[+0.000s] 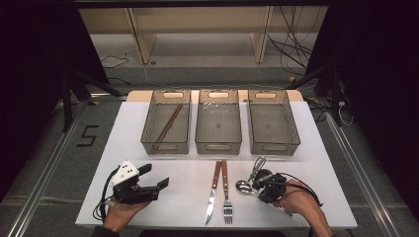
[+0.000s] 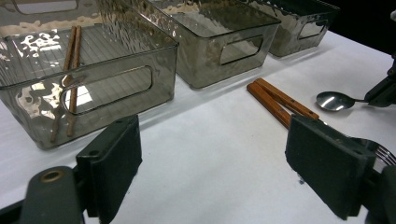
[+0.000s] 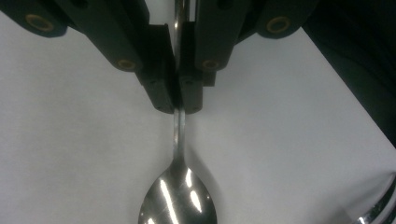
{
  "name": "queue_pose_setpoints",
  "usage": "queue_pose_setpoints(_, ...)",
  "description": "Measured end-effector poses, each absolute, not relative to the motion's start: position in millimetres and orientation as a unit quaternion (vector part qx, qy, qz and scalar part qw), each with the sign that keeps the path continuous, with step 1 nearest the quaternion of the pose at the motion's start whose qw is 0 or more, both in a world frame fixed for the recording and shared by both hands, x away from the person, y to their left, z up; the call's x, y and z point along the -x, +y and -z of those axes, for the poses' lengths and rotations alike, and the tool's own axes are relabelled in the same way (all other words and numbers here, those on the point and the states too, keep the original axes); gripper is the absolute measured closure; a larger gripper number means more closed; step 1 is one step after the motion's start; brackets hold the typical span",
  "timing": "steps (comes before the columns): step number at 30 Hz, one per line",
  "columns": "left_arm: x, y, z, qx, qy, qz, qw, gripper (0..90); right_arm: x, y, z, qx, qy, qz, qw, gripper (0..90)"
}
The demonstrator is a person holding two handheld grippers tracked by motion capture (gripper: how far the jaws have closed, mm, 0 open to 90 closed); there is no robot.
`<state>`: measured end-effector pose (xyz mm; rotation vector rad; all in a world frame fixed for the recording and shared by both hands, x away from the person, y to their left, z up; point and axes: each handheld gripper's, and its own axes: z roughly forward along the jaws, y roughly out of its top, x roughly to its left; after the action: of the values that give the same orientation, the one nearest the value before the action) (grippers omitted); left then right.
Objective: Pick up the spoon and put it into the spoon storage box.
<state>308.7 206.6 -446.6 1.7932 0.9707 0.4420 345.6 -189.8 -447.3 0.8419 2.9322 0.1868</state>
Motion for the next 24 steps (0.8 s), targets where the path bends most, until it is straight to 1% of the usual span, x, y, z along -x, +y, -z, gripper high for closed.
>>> queue_pose_setpoints(5,-308,207,446,-0.742,0.402,-0.184,0.504,18.1,-346,-193,441,-0.284,0.954,-0.076,0.05,85.6)
queue_pose_setpoints(10,-308,207,446,-0.742,0.402,-0.185,0.504,18.1,-348,-198,430,-0.3,0.944,-0.125,0.061,85.6)
queue_pose_setpoints(17,-308,207,446,-0.741,0.402,-0.185,0.505,18.1,-358,-207,415,-0.323,0.924,-0.193,0.065,85.5)
queue_pose_setpoints(24,-308,207,446,-0.739,0.402,-0.187,0.507,18.1,-371,-205,398,-0.331,0.91,-0.239,0.072,85.6)
